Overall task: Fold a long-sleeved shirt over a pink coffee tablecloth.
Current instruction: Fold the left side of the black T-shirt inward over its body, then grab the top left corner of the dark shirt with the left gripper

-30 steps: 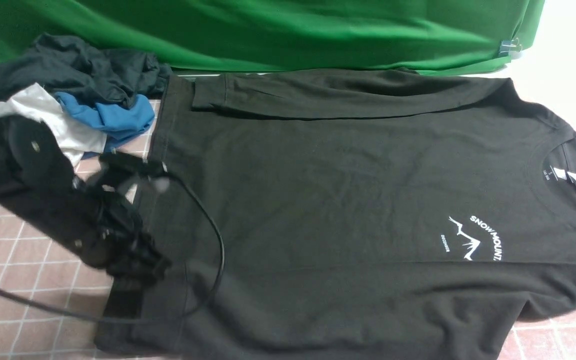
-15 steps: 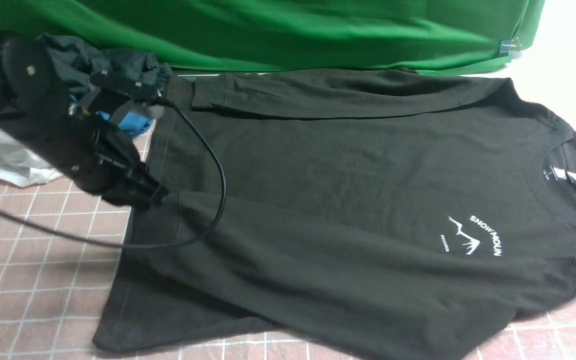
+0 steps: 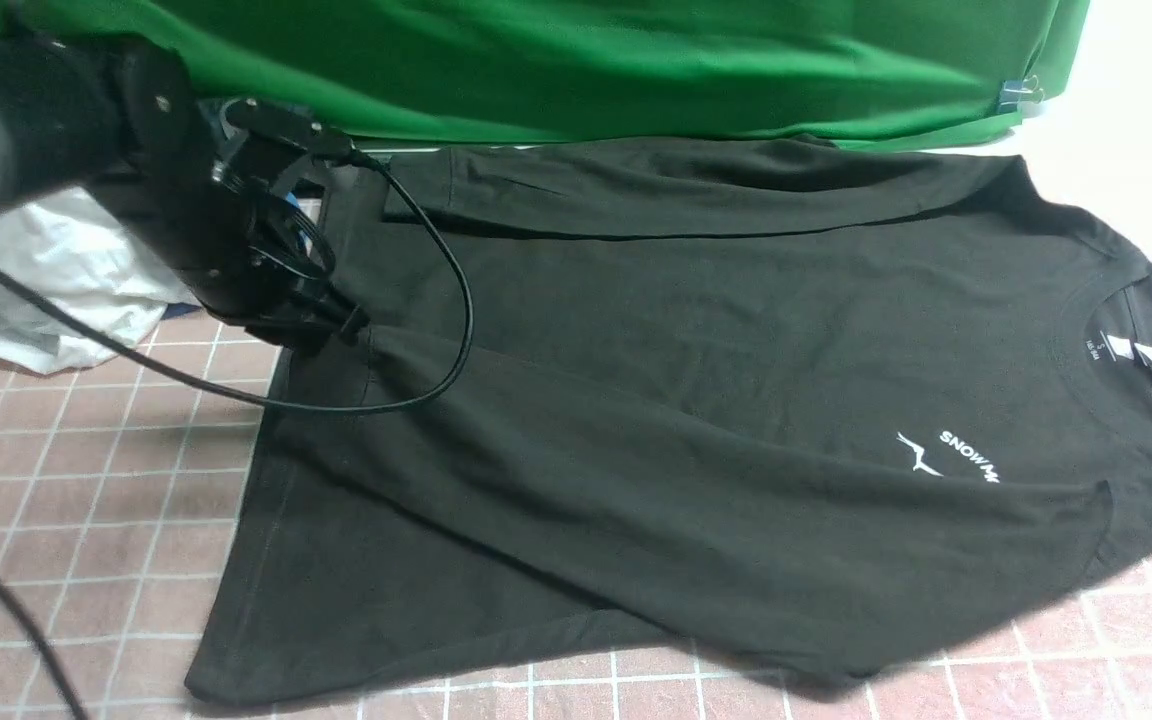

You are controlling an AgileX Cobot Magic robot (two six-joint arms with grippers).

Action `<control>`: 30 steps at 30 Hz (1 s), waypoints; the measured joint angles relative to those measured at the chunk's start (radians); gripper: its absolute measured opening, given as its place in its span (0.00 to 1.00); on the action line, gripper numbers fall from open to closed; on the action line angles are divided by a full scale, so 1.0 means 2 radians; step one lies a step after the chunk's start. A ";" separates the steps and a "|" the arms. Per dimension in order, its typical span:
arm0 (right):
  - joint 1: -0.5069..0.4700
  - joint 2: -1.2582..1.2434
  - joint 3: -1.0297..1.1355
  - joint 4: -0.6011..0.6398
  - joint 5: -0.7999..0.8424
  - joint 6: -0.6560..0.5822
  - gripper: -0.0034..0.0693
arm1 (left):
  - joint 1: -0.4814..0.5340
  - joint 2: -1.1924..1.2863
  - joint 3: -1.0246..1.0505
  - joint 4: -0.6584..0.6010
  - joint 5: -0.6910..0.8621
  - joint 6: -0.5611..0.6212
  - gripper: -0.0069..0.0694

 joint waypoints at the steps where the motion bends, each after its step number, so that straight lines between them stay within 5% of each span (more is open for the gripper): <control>1: 0.000 0.000 0.000 0.000 0.000 0.000 0.38 | 0.000 0.008 -0.004 0.008 -0.001 -0.006 0.14; 5: 0.000 0.000 0.000 0.000 -0.002 0.005 0.38 | 0.000 0.030 -0.013 0.028 -0.004 -0.016 0.20; 8: 0.000 0.000 0.000 -0.007 -0.004 0.047 0.39 | 0.000 0.035 -0.015 0.035 -0.005 -0.018 0.33; 11: 0.000 0.008 0.000 -0.048 -0.008 0.132 0.44 | 0.000 0.030 -0.026 0.034 -0.004 -0.038 0.62; 14: 0.000 0.017 0.000 -0.065 -0.008 0.156 0.47 | 0.001 0.021 -0.032 0.022 -0.003 -0.035 0.74; 16: 0.000 0.040 -0.006 -0.089 -0.001 0.172 0.52 | -0.001 0.006 -0.040 -0.001 -0.008 0.017 0.82; 20: 0.000 0.083 -0.028 -0.132 0.012 0.186 0.57 | -0.012 -0.006 -0.052 -0.019 -0.052 0.086 0.80; 25: 0.000 0.152 -0.088 -0.184 0.040 0.189 0.59 | -0.018 0.030 -0.097 -0.039 -0.099 0.170 0.62; 30: 0.000 0.173 -0.124 -0.203 0.052 0.181 0.60 | -0.018 0.105 -0.162 -0.036 -0.102 0.237 0.62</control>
